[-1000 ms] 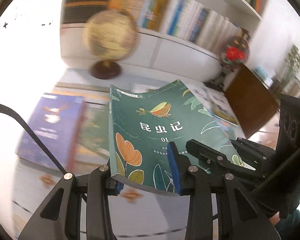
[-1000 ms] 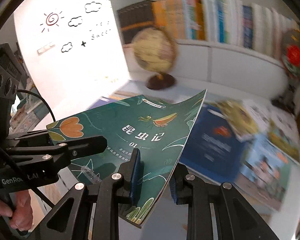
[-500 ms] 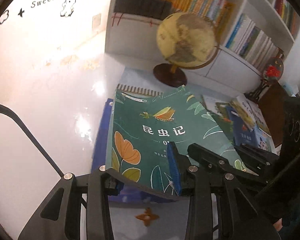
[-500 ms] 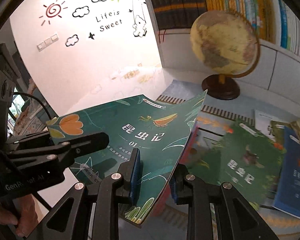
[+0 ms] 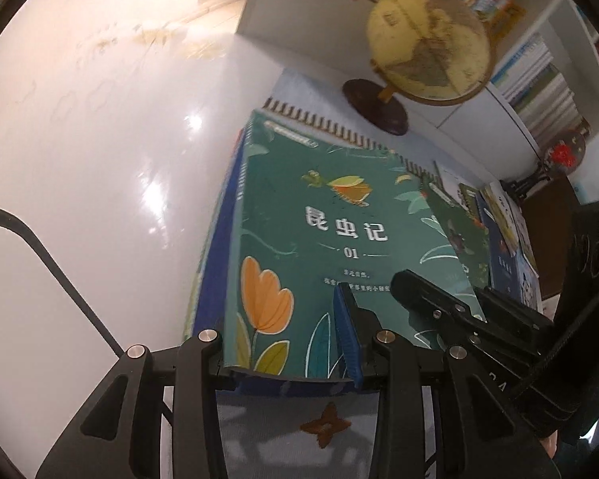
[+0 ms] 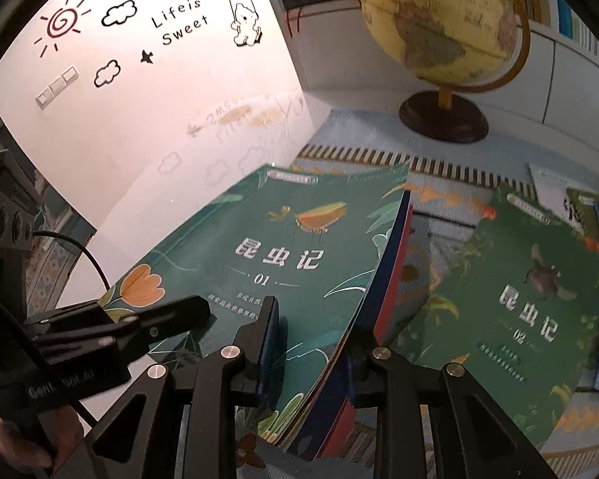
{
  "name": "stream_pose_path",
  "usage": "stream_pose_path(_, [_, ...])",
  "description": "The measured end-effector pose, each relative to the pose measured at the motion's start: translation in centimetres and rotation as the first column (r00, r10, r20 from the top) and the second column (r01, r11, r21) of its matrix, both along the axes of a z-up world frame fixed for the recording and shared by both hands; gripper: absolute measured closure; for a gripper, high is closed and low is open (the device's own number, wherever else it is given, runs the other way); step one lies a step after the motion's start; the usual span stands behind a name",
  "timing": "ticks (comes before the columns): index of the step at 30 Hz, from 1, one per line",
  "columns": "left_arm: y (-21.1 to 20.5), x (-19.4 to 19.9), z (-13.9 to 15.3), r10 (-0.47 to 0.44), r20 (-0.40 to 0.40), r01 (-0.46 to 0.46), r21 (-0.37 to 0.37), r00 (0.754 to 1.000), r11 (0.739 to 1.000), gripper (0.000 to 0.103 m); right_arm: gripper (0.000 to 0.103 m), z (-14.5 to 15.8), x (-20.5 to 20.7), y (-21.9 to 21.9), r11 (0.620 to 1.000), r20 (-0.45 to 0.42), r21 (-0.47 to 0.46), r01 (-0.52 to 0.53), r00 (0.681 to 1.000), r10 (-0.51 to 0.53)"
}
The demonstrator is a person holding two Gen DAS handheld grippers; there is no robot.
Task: Organize books
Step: 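Carry the mantis book toward the globe and lower it onto the stack, then open both grippers and withdraw from the mantis book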
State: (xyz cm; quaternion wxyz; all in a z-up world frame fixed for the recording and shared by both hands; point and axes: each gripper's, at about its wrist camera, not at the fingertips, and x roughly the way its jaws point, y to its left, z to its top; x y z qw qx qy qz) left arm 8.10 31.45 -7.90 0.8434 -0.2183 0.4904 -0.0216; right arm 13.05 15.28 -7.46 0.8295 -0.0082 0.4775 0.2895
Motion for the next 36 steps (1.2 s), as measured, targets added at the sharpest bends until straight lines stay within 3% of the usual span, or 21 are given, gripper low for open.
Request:
stream_pose_path(9, [2.5, -2.0, -0.7, 0.064, -0.009, -0.064, -0.011, 0.998, 0.998, 0.062, 0.069, -2.7, 0.4, 0.5, 0.999, -0.132, -0.046, 0.009, 0.991, -0.015])
stream_pose_path(16, [2.1, -4.3, -0.4, 0.096, 0.001, -0.096, -0.02, 0.995, 0.995, 0.062, 0.048, -2.8, -1.3, 1.5, 0.992, -0.107, -0.093, -0.081, 0.992, 0.071])
stream_pose_path(19, [1.0, -5.3, 0.4, 0.097, 0.015, -0.097, -0.013, 0.995, 0.995, 0.062, 0.047, -2.7, -1.4, 0.8, 0.989, -0.15, -0.12, -0.089, 0.986, 0.07])
stream_pose_path(28, [-7.7, -7.0, 3.3, -0.017, 0.047, 0.017, 0.002, 0.999, 1.0, 0.061, 0.046, -0.7, -6.5, -10.5, 0.994, -0.176, -0.076, 0.078, 0.98, -0.091])
stream_pose_path(36, [-21.6, -9.6, 4.7, -0.228, 0.033, 0.228, 0.01, 0.973, 0.974, 0.056, 0.046, 2.0, -12.1, -24.4, 0.951, -0.167, -0.019, 0.31, 0.937, -0.308])
